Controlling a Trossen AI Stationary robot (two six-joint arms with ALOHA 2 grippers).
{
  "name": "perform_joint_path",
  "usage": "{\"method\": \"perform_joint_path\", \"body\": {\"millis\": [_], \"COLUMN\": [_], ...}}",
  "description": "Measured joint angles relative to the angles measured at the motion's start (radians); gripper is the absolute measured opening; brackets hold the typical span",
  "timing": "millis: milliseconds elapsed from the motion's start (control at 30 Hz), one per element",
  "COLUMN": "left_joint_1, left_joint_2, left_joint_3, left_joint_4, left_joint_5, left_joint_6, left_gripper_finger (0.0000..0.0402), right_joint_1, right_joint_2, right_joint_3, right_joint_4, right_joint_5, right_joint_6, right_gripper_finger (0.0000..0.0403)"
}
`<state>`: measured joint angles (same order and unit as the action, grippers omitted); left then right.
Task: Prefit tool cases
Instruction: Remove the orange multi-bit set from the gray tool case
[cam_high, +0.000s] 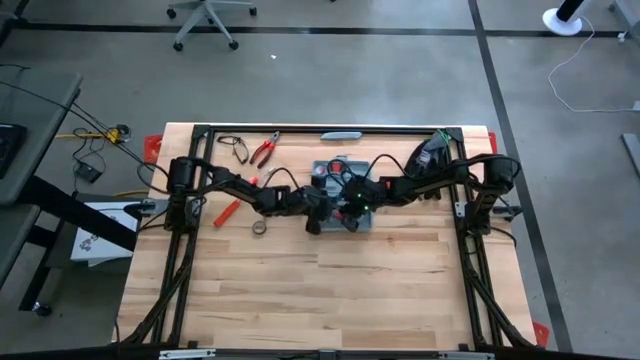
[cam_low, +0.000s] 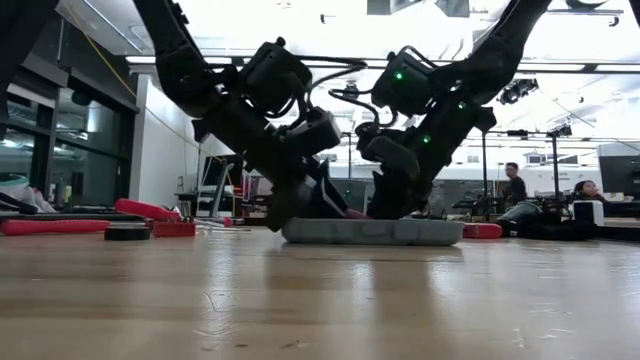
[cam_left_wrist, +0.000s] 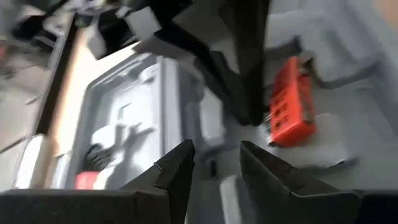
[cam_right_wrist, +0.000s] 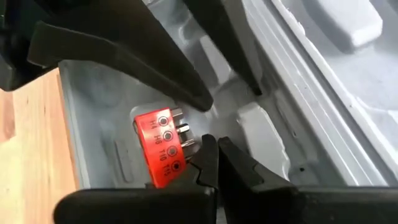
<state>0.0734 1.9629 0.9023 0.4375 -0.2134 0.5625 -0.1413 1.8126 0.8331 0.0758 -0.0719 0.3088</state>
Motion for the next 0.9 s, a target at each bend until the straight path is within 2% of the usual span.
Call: {"method": "perform_joint_path", "body": {"millis": [200, 400, 500, 600, 733, 900], "left_joint_1": [-0.006, -0.029, -0.025, -0.026, -0.049, -0.068], "left_joint_2": [-0.009, -0.073, -0.117, -0.137, -0.124, -0.083], "left_joint_3": [0.003, 0.000, 0.000, -0.001, 0.000, 0.000], "left_joint_4": [-0.054, -0.151, -0.240, -0.301, -0.248, -0.202], "left_joint_5": [0.026, -0.069, -0.079, -0.042, 0.053, 0.064], "left_joint_6": [0.000, 0.012, -0.028, -0.061, -0.056, -0.055], "left_gripper_finger": [0.0127, 0.0127, 0.0127, 0.0127, 0.0127, 0.0131], "right_joint_1": [0.000, -0.001, -0.001, -0.002, -0.002, -0.003], "right_joint_2": [0.000, 0.000, 0.000, -0.001, -0.001, -0.001], "right_joint_3": [0.000, 0.000, 0.000, 0.001, 0.000, 0.000], "right_joint_4": [0.005, 0.000, 0.000, -0.001, 0.001, 0.001], "right_joint_5": [0.012, 0.020, 0.023, 0.026, 0.027, 0.033], "right_joint_6": [0.000, 0.000, -0.003, -0.003, -0.003, -0.003], "right_gripper_finger": [0.0000, 0.0000, 0.0000, 0.0000, 0.0000, 0.0000]}}
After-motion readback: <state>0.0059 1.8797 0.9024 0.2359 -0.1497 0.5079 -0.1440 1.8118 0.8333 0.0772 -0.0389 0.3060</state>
